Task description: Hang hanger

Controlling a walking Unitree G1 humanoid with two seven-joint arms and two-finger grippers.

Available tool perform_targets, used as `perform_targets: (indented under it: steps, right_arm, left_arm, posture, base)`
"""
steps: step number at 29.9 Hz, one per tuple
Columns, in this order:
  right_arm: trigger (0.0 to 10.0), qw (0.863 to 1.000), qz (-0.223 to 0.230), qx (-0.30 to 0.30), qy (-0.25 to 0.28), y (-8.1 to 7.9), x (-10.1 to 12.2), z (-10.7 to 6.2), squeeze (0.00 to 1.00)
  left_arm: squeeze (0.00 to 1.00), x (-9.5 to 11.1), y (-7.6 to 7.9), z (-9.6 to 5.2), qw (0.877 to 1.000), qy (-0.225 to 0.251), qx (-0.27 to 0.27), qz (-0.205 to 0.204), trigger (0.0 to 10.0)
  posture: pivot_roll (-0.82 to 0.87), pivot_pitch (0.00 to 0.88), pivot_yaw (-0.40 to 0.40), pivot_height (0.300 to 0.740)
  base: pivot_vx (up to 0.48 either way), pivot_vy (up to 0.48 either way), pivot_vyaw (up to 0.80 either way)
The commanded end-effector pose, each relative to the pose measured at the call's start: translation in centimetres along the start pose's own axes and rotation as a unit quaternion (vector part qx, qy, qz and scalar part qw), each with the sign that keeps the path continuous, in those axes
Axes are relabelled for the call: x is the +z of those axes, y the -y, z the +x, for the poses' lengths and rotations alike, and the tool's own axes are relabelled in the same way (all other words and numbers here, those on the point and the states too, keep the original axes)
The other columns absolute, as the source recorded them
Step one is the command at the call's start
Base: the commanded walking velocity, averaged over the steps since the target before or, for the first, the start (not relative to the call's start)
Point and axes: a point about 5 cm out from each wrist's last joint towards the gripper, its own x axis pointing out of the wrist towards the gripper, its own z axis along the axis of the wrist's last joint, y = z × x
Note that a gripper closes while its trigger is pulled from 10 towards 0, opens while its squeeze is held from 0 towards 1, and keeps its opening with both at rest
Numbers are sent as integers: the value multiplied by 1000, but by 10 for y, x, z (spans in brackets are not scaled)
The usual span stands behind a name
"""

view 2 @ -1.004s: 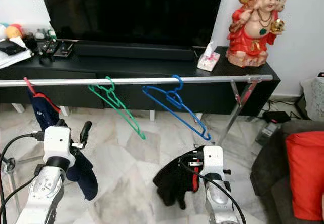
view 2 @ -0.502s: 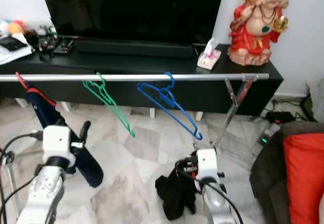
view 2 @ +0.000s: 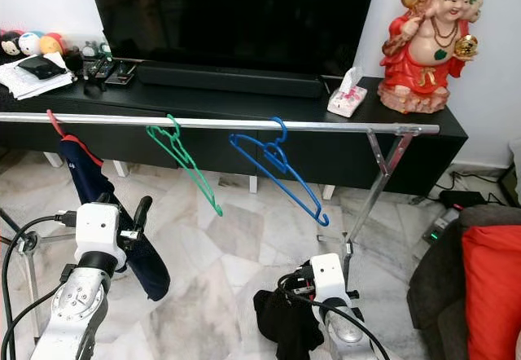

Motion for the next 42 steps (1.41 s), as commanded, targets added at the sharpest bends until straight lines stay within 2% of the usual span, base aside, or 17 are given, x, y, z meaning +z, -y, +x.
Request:
perform_targets:
  steps: [1,2,6,9,19,30,42]
  right_arm:
    - [10000,1000,-22,15,-6,-1,2,2,0]
    - [10000,999,-43,23,-19,-4,-2,1,0]
    - [10000,997,-59,43,-27,-8,-6,0,0]
    - [10000,994,-82,45,-56,-9,-16,-2,0]
    - [10000,995,-76,43,-53,-6,-13,-1,0]
    - [10000,992,-103,67,-37,-14,-8,1,0]
    - [10000,994,-87,56,-43,-11,-11,0,0]
  left_arm:
    - [0,4,1,3,1000,3,-7,0,10000]
    - [0,3,1,3,1000,3,-7,0,10000]
    - [0,3,1,3,1000,1,-7,1,10000]
    - [0,3,2,4,1000,1,-9,0,10000]
    - [0,4,3,5,1000,3,-14,-4,10000]
    - [0,4,3,5,1000,1,-17,-5,10000]
    - [0,3,5,5,1000,1,-21,-7,10000]
  posture:
    - [22,0,-43,740]
    - [21,0,-43,740]
    - [22,0,-42,740]
    - [20,0,-41,740]
    - [22,0,-41,740]
    - [22,0,-41,740]
    - [20,0,-41,740]
  base:
    - [0,0,0]
    - [0,0,0]
    - [0,0,0]
    - [0,0,0]
    - [102,0,0]
    - [279,0,0]
    - [297,0,0]
